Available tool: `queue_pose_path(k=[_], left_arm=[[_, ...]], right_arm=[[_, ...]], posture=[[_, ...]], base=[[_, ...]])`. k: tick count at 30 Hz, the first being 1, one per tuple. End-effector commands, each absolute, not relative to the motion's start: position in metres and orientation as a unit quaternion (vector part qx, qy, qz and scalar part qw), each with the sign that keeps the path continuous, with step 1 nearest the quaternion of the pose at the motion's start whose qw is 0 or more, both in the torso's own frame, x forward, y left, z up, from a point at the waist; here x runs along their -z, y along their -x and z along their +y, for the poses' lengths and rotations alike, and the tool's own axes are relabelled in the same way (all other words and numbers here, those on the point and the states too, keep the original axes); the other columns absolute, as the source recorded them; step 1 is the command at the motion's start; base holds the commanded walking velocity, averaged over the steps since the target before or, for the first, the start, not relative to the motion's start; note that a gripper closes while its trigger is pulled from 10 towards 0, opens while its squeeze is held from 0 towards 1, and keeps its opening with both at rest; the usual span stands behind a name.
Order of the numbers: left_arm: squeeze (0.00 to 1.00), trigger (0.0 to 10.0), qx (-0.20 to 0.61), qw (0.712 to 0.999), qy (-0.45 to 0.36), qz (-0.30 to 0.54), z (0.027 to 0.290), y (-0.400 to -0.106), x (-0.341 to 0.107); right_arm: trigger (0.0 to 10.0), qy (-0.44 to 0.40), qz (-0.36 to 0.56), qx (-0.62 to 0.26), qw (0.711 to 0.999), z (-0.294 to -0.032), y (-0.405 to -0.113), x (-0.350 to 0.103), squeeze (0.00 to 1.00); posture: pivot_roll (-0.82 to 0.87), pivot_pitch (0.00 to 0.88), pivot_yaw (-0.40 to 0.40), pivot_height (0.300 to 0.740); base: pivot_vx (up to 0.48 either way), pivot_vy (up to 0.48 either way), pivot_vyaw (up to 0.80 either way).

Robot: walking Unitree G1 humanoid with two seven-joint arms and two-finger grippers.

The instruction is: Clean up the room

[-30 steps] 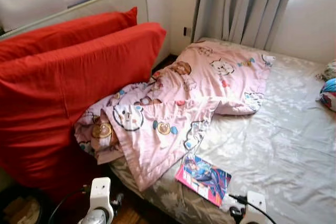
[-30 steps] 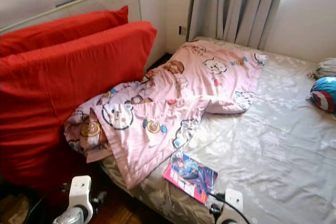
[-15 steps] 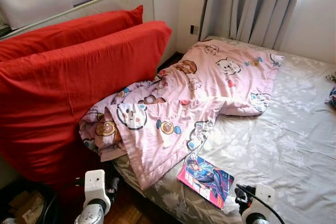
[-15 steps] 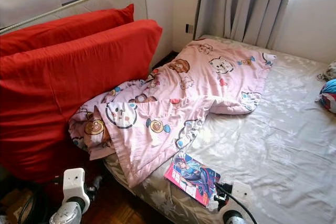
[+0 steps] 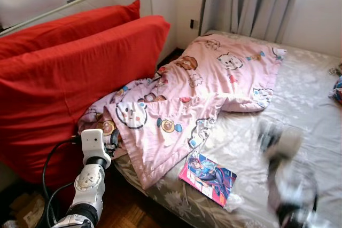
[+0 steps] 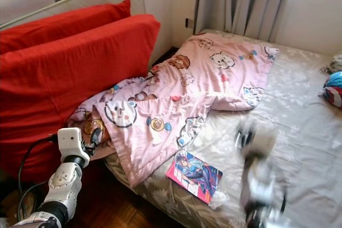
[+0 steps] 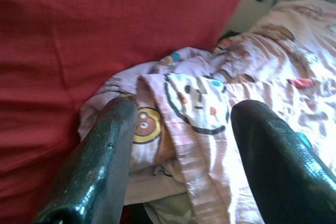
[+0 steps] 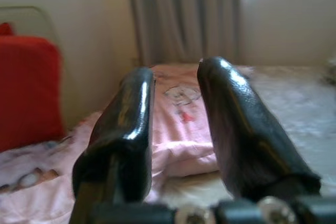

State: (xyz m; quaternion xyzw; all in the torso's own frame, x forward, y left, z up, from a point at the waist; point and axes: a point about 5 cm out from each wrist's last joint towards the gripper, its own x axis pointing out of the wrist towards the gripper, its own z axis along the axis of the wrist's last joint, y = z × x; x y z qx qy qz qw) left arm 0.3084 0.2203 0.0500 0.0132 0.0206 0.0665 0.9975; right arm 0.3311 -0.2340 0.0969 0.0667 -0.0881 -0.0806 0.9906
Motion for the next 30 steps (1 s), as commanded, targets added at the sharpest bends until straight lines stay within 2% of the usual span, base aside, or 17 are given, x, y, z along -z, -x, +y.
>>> queue_pose_path(k=[1,18,25,30], left_arm=[[0.00,10.0,-0.075,0.997,-0.010,0.020,0.225,-0.307,-0.050],[0.00,10.0,-0.059,0.998,-0.004,0.012,0.218,-0.308,-0.050],[0.00,10.0,-0.057,0.998,-0.004,0.012,0.216,-0.309,-0.051],[0.00,10.0,-0.057,0.998,-0.005,0.011,0.216,-0.310,-0.052]], right_arm=[[10.0,-0.080,-0.017,0.078,0.994,-0.224,-0.313,-0.059,0.00],[10.0,-0.065,0.013,0.086,0.994,-0.229,-0.310,-0.052,0.00],[10.0,-0.054,0.029,0.086,0.994,-0.230,-0.307,-0.047,0.00],[10.0,-0.054,0.031,0.087,0.994,-0.230,-0.306,-0.046,0.00]], posture=[[0.00,0.000,0.002,0.740],[-0.01,0.000,0.006,0.740],[0.00,0.000,0.001,0.697],[0.00,0.000,-0.002,0.697]], base=[[0.000,0.000,0.00],[0.000,0.000,0.00],[0.000,0.000,0.00],[0.000,0.000,0.00]])
